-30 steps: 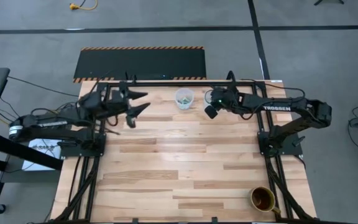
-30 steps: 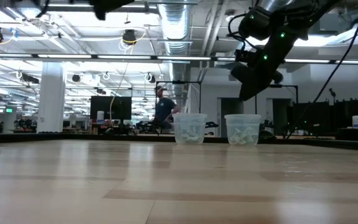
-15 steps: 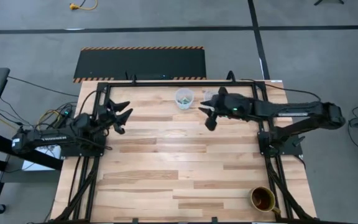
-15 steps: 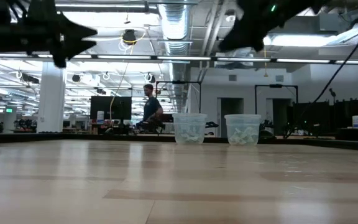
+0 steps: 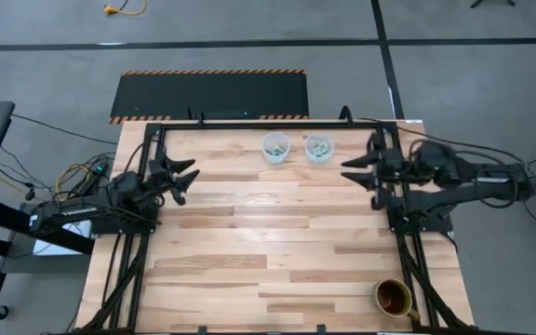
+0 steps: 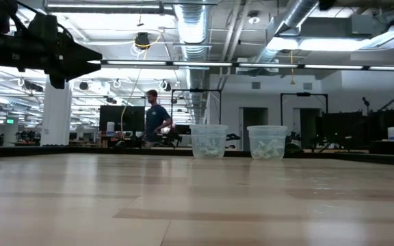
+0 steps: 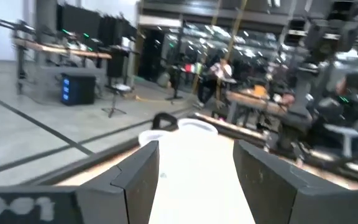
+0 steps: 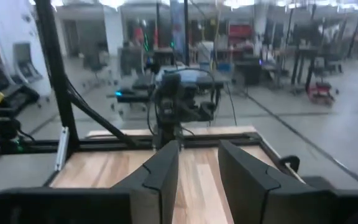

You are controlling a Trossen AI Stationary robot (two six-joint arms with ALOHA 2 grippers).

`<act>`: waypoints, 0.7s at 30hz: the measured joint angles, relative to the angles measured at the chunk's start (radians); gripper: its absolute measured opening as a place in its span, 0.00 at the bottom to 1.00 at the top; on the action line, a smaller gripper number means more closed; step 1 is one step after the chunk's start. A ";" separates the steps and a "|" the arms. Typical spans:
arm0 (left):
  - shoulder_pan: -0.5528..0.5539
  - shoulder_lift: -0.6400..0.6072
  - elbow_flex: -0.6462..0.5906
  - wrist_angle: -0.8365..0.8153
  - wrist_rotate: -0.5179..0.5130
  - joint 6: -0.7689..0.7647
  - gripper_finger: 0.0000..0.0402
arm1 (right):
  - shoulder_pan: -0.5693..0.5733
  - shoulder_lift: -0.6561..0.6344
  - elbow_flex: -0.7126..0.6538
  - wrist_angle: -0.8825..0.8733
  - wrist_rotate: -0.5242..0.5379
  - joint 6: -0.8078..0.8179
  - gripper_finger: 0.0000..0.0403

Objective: Pick and place Stevia / Truvia into bins
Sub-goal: Return to Home Position

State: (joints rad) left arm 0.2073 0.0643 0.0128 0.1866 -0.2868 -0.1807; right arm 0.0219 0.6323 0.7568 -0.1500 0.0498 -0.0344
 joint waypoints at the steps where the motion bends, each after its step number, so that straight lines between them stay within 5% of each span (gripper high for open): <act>1: 0.000 0.000 0.000 -0.010 0.018 0.000 0.49 | 0.004 -0.048 -0.046 0.020 0.000 0.002 0.27; 11: 0.000 0.001 0.000 -0.056 0.099 -0.015 0.49 | 0.031 -0.359 -0.579 0.438 0.000 0.039 0.27; 21: 0.000 0.001 0.000 -0.132 0.192 0.014 0.49 | 0.028 -0.460 -0.749 0.340 0.001 0.130 0.27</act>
State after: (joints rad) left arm 0.2073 0.0650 0.0124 0.0546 -0.0951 -0.1668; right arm 0.0502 0.1723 0.0082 0.1896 0.0505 0.0952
